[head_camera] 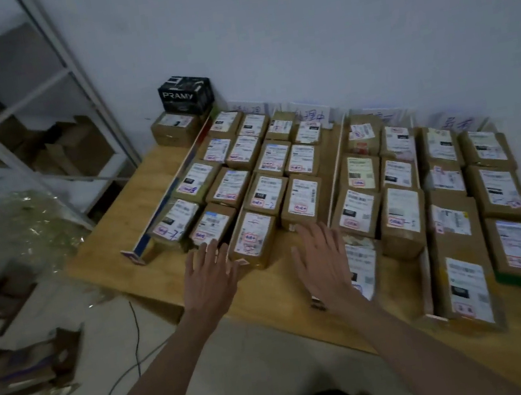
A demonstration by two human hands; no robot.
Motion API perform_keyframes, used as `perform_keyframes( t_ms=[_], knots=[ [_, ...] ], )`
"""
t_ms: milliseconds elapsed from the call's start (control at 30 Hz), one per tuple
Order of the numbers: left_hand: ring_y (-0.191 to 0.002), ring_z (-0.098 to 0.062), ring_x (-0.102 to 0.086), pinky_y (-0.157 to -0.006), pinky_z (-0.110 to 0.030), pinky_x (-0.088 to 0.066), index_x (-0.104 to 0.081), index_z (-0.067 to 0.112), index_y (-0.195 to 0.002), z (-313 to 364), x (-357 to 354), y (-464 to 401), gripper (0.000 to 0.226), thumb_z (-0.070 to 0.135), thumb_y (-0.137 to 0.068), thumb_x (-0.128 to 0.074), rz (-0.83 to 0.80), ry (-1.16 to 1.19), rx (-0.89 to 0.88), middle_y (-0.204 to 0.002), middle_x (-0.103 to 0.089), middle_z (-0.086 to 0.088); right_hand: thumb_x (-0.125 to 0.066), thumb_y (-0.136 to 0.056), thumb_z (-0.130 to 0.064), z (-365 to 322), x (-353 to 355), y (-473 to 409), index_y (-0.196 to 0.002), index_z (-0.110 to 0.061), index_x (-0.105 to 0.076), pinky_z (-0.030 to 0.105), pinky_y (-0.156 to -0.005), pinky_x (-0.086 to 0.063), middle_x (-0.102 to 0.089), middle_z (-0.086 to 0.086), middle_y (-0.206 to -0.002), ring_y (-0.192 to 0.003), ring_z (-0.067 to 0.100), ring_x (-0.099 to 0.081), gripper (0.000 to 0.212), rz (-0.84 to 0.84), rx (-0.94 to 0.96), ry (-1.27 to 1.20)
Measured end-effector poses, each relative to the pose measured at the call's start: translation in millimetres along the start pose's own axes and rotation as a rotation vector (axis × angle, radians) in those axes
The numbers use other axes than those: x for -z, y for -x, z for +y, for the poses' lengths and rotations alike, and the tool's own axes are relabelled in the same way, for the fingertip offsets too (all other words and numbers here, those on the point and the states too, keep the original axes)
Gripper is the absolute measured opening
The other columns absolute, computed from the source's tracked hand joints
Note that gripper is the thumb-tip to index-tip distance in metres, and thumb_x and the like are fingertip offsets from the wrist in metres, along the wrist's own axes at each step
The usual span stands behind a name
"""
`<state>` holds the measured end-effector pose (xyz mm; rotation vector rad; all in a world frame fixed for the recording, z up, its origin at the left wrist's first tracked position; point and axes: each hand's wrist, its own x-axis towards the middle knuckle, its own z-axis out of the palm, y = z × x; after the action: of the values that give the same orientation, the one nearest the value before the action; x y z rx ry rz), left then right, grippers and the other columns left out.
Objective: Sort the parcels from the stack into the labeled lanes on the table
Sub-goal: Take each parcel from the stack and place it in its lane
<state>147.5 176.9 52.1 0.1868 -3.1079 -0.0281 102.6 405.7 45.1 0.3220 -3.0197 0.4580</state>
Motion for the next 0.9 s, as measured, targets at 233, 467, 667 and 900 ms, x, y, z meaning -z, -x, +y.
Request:
perform_keyframes(
  t_ms=[233,467,667,900],
  knots=[
    [-0.128,-0.029,-0.051,-0.111,-0.05,-0.035,-0.058,0.014,-0.131,-93.7,5.3,-18.9,0.059,0.048,-0.096,-0.026,0.041,0.013,0.048,-0.136,-0.057,-0.01,-0.021,-0.102,-0.046,-82.8,-24.2,-31.8,-0.147,-0.028,-0.037,0.05,-0.121,-0.015,-0.034,-0.001,-0.156,-0.144,0.023,-0.029,0.051,-0.027,0.034,0.029],
    [-0.141,-0.025,-0.035,-0.12,-0.048,-0.02,-0.045,0.018,-0.143,-165.1,-3.5,-76.6,0.059,0.05,-0.099,-0.02,0.018,0.02,0.083,-0.15,-0.044,-0.006,-0.025,-0.102,-0.046,-143.4,-61.0,-104.6,-0.146,-0.029,-0.041,0.052,-0.119,-0.022,-0.038,0.0,-0.155,-0.143,0.024,-0.034,0.049,-0.051,0.093,0.033],
    [-0.145,-0.027,-0.032,-0.12,-0.049,-0.021,-0.044,0.02,-0.145,-223.5,-8.3,-152.9,0.063,0.052,-0.1,-0.014,-0.04,-0.04,0.099,-0.154,-0.04,-0.004,-0.016,-0.1,-0.049,-184.7,-98.5,-183.0,-0.146,-0.021,-0.045,0.053,-0.118,-0.023,-0.039,0.004,-0.155,-0.143,0.029,-0.035,0.061,-0.089,0.074,0.001],
    [-0.145,-0.025,-0.031,-0.122,-0.048,-0.017,-0.042,0.02,-0.146,-270.6,-3.5,-224.6,0.059,0.051,-0.102,-0.019,-0.043,-0.029,0.111,-0.155,-0.039,-0.004,-0.032,-0.102,-0.043,-217.4,-114.2,-259.4,-0.151,-0.025,-0.035,0.049,-0.12,-0.021,-0.04,0.004,-0.153,-0.143,0.025,-0.033,0.052,-0.119,0.053,-0.003]
  ],
)
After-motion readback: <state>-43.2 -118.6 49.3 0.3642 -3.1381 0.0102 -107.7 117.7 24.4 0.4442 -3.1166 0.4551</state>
